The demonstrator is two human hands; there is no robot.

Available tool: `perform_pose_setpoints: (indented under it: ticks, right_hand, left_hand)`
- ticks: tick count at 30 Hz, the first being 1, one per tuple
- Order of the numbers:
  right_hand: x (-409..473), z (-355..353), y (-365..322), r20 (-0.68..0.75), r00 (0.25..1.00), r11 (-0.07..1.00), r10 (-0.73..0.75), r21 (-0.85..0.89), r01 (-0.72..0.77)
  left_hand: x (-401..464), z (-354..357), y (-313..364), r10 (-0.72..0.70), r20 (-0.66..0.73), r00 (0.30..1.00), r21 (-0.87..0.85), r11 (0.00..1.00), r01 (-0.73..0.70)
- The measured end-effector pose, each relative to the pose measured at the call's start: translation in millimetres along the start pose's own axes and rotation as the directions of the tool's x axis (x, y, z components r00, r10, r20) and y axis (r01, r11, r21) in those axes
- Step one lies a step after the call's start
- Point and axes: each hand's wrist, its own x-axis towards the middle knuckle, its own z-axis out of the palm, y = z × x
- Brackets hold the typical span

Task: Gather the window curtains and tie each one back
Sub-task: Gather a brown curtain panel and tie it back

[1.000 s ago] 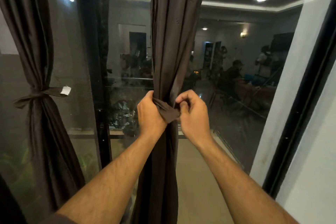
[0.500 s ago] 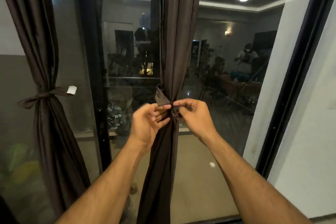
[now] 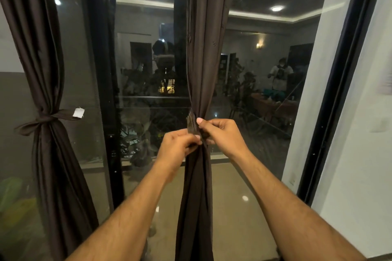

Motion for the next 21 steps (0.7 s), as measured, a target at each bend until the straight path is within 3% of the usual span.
perform_pose_setpoints:
  ticks: [3,5,7,9,11,14,21]
  right_hand:
    - [1,0,-1,0.076,0.997,0.999,-0.008,-0.035,0.011]
    - [5,2,2,0.03,1.0,0.998,0.003,-0.063,-0.002]
    - [11,-1,8,-0.019,0.999,0.999,0.043,-0.033,-0.044]
    - [12,-7,10,-0.036,0.995,0.994,0.094,0.053,-0.092]
    - [11,-14,11,-0.05,0.99,0.985,0.129,0.119,-0.123]
    - [12,-23,12,-0.052,0.989,0.978,0.14,0.16,-0.13]
    - [13,-36,12,-0.002,0.985,0.974,0.172,0.152,-0.17]
  left_hand:
    - [-3,8,-14,0.172,0.012,0.985,0.279,0.946,-0.168]
    - [1,14,-18,0.25,0.045,0.967,0.443,0.863,-0.244]
    - [6,15,-19,0.282,0.065,0.957,0.487,0.828,-0.277]
    - [8,15,-19,0.34,-0.103,0.935,0.468,0.846,-0.256]
    - [10,15,-14,0.28,-0.274,0.92,0.35,0.92,-0.175]
    - [12,24,-2,0.046,-0.165,0.985,0.294,0.956,0.005]
    - [27,30,8,-0.001,-0.076,0.997,0.348,0.937,0.027]
